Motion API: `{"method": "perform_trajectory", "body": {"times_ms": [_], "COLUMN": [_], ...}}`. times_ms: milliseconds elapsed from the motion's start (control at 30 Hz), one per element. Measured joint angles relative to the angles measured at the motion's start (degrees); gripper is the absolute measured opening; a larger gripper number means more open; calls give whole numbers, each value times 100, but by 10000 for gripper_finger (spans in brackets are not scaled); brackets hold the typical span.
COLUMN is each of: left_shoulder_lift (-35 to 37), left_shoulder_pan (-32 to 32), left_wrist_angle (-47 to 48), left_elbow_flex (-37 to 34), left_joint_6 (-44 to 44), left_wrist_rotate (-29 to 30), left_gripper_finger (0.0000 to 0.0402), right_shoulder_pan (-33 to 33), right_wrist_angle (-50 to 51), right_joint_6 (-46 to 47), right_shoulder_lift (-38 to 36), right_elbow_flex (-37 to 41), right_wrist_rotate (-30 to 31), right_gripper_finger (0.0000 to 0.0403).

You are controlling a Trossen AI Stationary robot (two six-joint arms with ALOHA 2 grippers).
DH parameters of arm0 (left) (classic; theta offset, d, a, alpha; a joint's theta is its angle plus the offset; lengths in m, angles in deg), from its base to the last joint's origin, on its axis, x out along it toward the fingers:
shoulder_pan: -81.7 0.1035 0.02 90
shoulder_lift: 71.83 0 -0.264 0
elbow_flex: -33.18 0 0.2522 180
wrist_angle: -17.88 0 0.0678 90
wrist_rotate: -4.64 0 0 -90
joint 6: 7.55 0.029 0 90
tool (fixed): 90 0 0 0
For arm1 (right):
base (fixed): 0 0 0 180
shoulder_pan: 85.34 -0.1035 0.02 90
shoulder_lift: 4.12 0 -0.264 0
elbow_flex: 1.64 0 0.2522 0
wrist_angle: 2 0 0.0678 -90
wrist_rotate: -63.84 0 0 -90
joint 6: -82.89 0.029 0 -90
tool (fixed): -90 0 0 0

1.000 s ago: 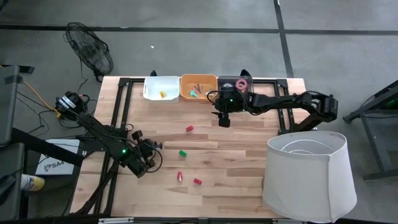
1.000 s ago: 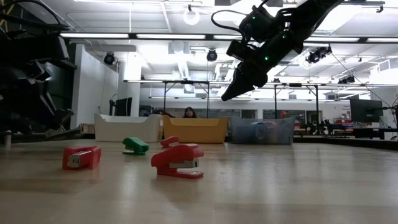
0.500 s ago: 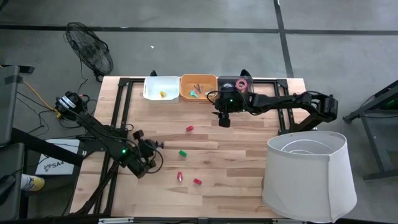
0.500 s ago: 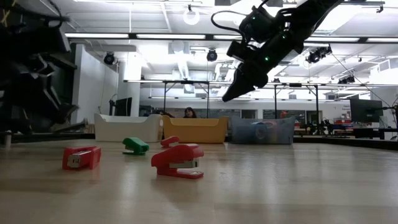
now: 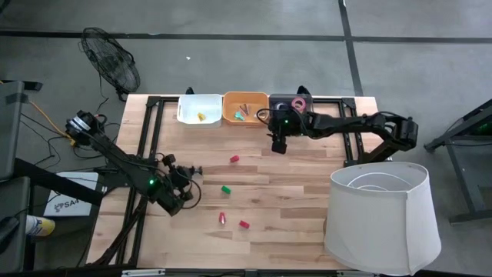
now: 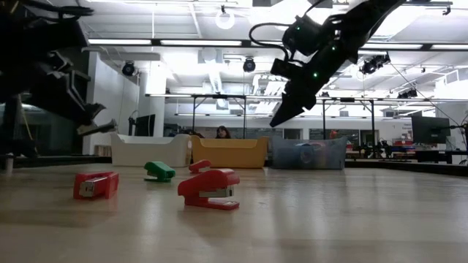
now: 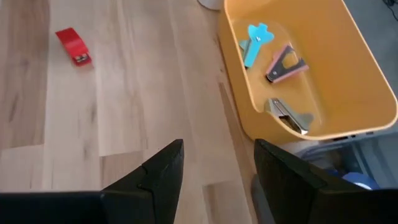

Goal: Pick and place Stapler, Stapler remover, tape
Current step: Put the black staple remover into the orange bin

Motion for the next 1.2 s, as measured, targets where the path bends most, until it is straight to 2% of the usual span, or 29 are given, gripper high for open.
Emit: {"method": "perform_trajectory", "body": {"times_ms": [267,733,967,1200], "left_shoulder_lift": [389,767,765,765], "left_shoulder_pan": [785,1747,1998,1985], "left_wrist_angle": [-188,-1298,-1657,-1692], "left_elbow_flex": [-2,-2,-2,-2], "left_joint_6": [1270,3461,3971,4024], "left_wrist_rotate": [-64,-219,-429,-436], "left_gripper_finger": [49,49,49,49], "right_shoulder_pan": [181,246,242,240], "right_wrist_angle": [205,171,168,152], "right_joint_6": [42,44,25,6], "right_shoulder_lift": [0,0,0,0], "right_elbow_flex": [2,2,2,2], "right_wrist_rotate": [-6,-7,-73,-124], "right_gripper_finger": [187,187,187,187]}}
